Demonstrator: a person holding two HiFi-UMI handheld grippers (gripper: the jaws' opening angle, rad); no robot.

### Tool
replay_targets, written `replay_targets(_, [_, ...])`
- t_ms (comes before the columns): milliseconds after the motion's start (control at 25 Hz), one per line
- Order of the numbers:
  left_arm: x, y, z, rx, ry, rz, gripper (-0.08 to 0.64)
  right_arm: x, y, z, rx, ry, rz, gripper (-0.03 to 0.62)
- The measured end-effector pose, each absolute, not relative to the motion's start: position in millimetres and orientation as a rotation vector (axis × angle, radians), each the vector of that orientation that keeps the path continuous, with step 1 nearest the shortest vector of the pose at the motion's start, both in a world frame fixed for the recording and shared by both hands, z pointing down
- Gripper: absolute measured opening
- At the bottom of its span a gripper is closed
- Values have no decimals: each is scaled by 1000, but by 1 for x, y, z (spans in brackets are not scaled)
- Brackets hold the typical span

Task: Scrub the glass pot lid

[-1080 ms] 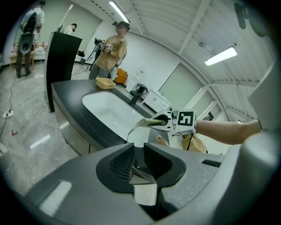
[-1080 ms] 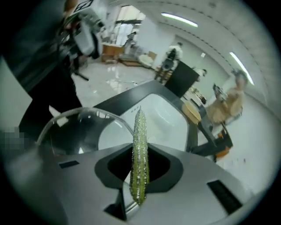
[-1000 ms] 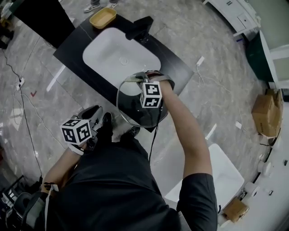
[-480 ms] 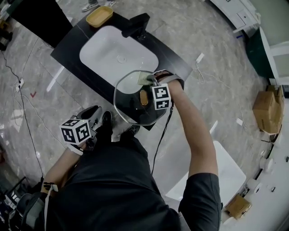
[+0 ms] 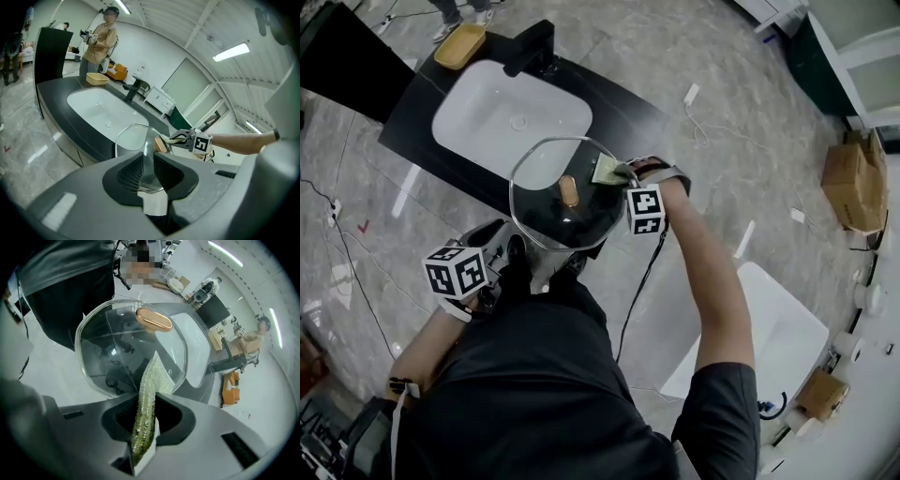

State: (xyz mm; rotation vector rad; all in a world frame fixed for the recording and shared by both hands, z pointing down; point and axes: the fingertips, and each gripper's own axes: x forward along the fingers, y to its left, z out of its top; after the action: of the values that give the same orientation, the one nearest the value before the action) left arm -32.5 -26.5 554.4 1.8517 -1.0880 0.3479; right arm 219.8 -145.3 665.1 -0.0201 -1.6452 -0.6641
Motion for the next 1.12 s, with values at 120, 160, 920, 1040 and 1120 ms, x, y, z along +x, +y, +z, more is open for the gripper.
replay_targets(120, [-15, -30, 551, 1880, -1051, 354, 71, 244, -140, 656, 71, -1683, -584, 64])
replay_targets(160, [-11, -30, 550, 1885, -1041, 351, 71, 248, -142, 649, 126, -1717, -545, 64])
replay_targets(920, [-74, -8, 553, 1724, -1246, 304, 71, 153, -182, 651, 164, -2038, -415, 64])
replay_targets(1040, [-68, -12, 551, 1748, -1234, 323, 71, 159, -169, 652, 177, -2067, -374, 64])
replay_targets(1120, [-59, -15, 550, 1765, -1213, 336, 71, 164, -157, 651, 170, -2071, -372, 63])
